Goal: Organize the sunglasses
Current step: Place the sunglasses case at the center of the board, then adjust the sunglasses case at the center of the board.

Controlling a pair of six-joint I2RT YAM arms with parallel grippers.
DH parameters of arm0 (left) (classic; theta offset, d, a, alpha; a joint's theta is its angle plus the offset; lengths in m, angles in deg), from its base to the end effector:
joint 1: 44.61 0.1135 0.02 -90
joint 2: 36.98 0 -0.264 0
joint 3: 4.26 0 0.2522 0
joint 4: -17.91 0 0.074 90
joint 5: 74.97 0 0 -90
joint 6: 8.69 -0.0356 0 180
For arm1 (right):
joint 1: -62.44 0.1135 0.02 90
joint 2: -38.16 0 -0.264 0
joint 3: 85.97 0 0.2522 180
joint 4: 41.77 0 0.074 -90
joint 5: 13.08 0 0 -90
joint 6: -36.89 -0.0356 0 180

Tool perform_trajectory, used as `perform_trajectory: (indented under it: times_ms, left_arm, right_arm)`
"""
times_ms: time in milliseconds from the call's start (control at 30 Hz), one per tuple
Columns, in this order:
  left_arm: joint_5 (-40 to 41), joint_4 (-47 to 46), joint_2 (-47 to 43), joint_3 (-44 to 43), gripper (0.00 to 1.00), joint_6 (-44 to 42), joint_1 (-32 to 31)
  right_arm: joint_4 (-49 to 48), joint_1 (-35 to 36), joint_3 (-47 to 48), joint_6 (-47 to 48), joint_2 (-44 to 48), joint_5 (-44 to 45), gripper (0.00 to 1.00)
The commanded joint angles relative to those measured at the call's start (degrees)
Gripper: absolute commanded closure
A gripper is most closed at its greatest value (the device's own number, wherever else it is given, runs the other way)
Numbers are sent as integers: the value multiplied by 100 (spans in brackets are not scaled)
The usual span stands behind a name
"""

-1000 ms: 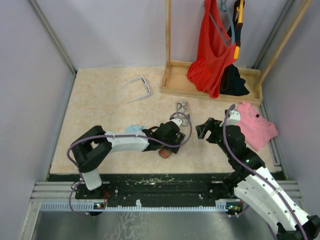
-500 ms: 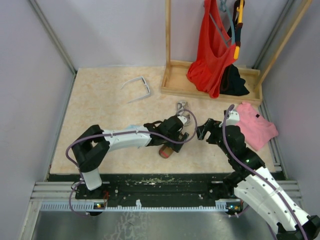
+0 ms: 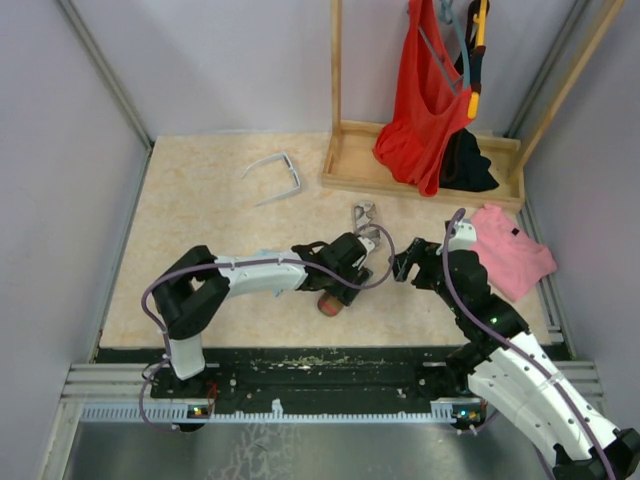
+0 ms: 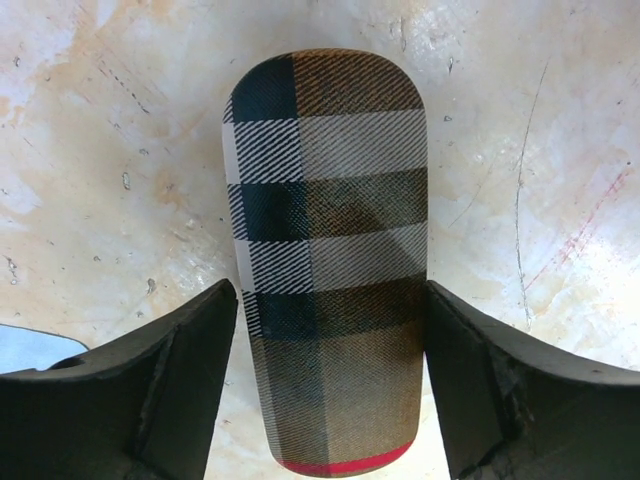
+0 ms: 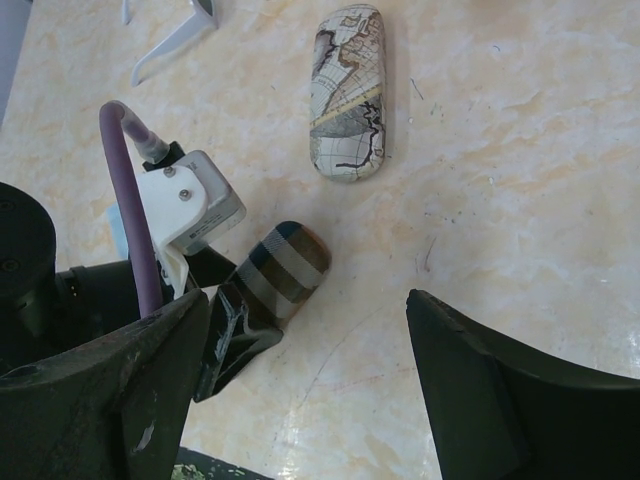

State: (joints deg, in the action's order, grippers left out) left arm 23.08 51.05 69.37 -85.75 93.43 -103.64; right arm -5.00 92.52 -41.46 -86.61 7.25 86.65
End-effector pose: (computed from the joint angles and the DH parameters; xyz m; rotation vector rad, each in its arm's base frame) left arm 0.2004 -0.3242 0.1681 0.9843 2.4000 -0.2842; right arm 0.1232 0.0644 0.2655 0.1726 2.0039 0.5527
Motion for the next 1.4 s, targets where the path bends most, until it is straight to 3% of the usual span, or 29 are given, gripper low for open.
perform_trajectory:
  times_ms: [0, 233, 333, 567, 1067, 1167, 1367]
  left_arm:
    - [-40, -14, -43, -165, 24, -167, 40]
    - [-89, -197, -361, 34, 38, -210, 121]
    - [-549, -645, -838, 500, 41, -276, 185]
    - [-2011, -2025, -2041, 1736, 43, -357, 387]
    - [-3369, -3462, -2729, 2765, 45, 55, 891]
    - [-2797, -3265, -2585, 2626, 45, 144, 891]
    - [-354, -2001, -2190, 1992, 48, 706, 728]
  right_arm:
    - [-259, -26, 33, 25, -1, -98, 20]
    - [-288, -20, -12, -11, 13, -143, 20]
    - [-292, -20, -15, -8, 33, -157, 20]
    - [-458, -21, -63, -28, 129, -316, 20]
    - [-509, -20, -254, -287, 248, -154, 20]
    - [-492, -20, -293, -340, 240, -119, 21]
    - [-412, -20, -290, -403, 126, -26, 21]
